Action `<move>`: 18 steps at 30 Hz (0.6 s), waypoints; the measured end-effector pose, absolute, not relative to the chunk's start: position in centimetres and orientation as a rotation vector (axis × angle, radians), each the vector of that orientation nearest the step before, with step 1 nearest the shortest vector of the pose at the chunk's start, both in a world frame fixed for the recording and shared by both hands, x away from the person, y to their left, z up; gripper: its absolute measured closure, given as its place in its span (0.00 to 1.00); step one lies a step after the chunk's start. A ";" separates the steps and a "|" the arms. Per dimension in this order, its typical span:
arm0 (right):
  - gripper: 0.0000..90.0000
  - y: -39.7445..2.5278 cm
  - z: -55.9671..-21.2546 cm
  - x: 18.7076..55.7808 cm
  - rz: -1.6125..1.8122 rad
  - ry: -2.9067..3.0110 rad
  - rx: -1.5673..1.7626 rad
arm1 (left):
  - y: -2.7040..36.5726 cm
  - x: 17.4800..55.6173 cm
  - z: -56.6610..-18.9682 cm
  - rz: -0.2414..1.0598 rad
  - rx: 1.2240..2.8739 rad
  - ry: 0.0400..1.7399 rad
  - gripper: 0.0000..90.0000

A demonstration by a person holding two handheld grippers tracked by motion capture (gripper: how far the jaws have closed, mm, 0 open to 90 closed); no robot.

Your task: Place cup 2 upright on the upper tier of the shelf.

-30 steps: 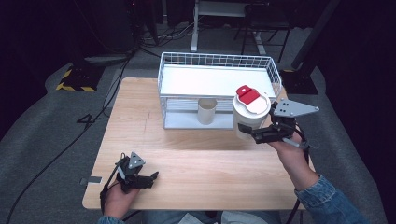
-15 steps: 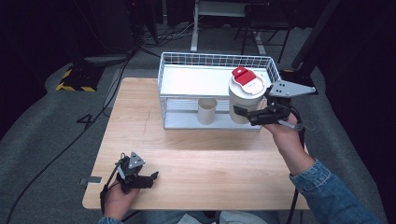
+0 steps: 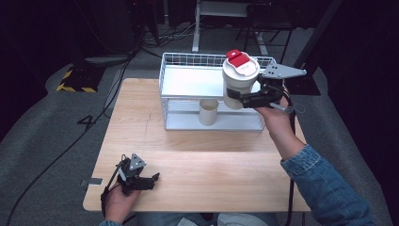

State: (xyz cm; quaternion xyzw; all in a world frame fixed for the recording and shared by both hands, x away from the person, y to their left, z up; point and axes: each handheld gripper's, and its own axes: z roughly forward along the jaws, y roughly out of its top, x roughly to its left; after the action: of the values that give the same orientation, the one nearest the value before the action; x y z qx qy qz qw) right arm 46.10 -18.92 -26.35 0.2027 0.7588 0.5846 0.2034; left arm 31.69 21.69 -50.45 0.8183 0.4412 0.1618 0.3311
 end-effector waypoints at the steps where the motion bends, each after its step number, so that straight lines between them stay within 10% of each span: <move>1: 0.16 -18.8 -26.3 46.4 1.635 2.114 0.566 | 21.7 31.7 -50.5 0.426 2.136 1.154 0.14; 18: 0.16 -17.1 -26.7 51.5 1.628 2.046 0.646 | 21.7 31.6 -50.5 0.429 2.134 1.160 0.14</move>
State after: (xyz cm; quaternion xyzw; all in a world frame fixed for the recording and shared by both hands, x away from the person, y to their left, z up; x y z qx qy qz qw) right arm 51.53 -17.08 -26.70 0.2339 0.7407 0.5892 0.2223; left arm 31.63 21.67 -50.46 0.8164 0.4439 0.1641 0.3311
